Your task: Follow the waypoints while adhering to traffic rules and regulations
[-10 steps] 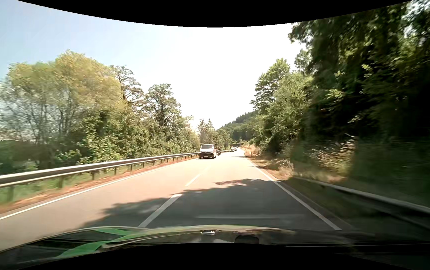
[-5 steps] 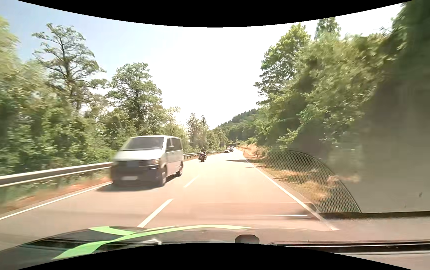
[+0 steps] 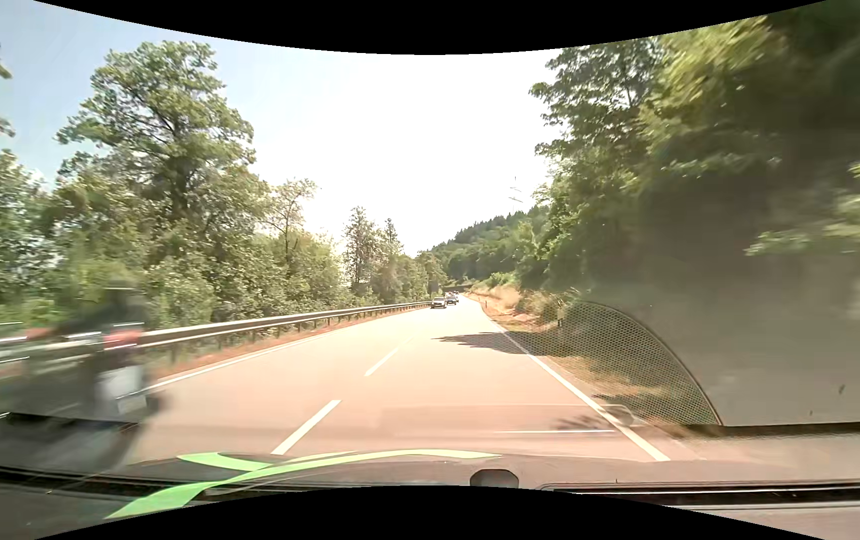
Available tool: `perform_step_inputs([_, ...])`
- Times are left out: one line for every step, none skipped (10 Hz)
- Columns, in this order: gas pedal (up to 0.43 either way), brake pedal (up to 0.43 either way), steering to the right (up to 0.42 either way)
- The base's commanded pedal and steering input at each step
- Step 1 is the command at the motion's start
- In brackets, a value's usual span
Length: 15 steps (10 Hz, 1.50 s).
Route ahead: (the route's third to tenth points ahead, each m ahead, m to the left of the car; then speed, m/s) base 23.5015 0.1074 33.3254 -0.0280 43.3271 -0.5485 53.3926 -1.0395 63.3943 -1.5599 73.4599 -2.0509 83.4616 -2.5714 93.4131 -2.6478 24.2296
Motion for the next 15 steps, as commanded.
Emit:
perform_step_inputs([0.197, 0.0, 0.009])
perform_step_inputs([0.197, 0.0, 0.008])
perform_step_inputs([0.197, 0.0, 0.008])
perform_step_inputs([0.209, 0.0, 0.008])
perform_step_inputs([0.22, 0.0, 0.008])
perform_step_inputs([0.22, 0.0, 0.006])
perform_step_inputs([0.228, 0.0, 0.006])
perform_step_inputs([0.228, 0.0, 0.005])
perform_step_inputs([0.228, 0.0, 0.002])
perform_step_inputs([0.228, 0.0, -0.002])
perform_step_inputs([0.24, 0.0, -0.004])
perform_step_inputs([0.24, 0.0, -0.005])
perform_step_inputs([0.24, 0.0, -0.005])
perform_step_inputs([0.248, 0.0, -0.001])
perform_step_inputs([0.26, 0.0, 0.001])
